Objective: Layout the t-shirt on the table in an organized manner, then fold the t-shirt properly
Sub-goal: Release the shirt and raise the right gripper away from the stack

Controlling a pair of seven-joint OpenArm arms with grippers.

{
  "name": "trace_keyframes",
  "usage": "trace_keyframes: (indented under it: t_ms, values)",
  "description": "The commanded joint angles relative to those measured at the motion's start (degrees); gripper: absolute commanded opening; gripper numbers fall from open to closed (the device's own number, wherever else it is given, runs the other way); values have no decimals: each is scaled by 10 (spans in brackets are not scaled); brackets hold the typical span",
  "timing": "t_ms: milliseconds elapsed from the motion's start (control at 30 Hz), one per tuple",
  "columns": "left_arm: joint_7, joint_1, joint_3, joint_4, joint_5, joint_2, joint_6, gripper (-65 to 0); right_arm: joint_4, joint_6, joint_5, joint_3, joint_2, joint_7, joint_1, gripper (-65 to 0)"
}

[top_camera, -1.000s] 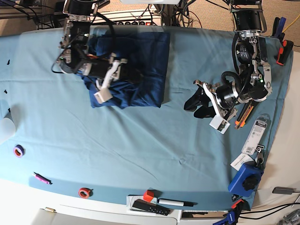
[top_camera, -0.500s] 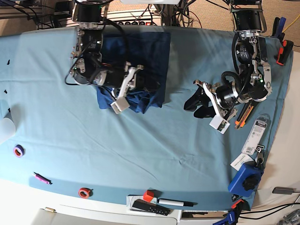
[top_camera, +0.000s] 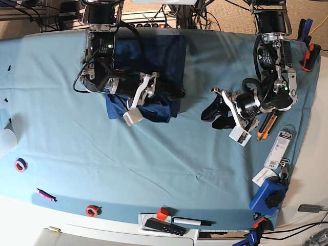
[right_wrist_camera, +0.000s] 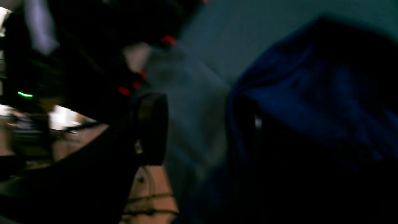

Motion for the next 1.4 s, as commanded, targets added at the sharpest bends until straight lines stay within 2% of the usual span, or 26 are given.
trace_keyframes:
  t_ms: [0, 133, 233, 433, 600, 800, 967, 1300, 1333, 1367]
  values:
    - [-13, -9, -2, 9, -14, -2, -4, -393, 11, 3, 34, 0, -3, 9, 10, -319]
    - [-13, -9, -2, 9, -14, -2, -4, -393, 37, 3, 51, 21, -3, -19, 12, -319]
    - [-13, -9, -2, 9, -14, -2, -4, -393, 87, 3, 51, 72, -3, -35, 11, -319]
    - [-13, -9, -2, 9, -15, -2, -4, -393, 185, 3, 51, 233, -1, -36, 10, -319]
    - [-13, -9, -2, 9, -15, -2, -4, -393, 205, 3, 58, 381, 4, -36, -9, -319]
    - [-13, -9, -2, 9, -24, -2, -4, -393, 204, 3, 60, 488, 30, -36, -79, -319]
    - [-13, -9, -2, 9, -33, -2, -4, -393, 187, 3, 60, 479, 26, -36, -118, -319]
    - [-13, -9, -2, 9, -36, -2, -4, -393, 77, 3, 56, 345, 26, -36, -118, -321]
    - [-13, -9, -2, 9, -36, -2, -4, -393, 78, 3, 56, 333, 26, -36, -117, -353]
    - [-13, -9, -2, 9, -36, -2, -4, -393, 78, 3, 56, 322, 27, -36, -117, -422]
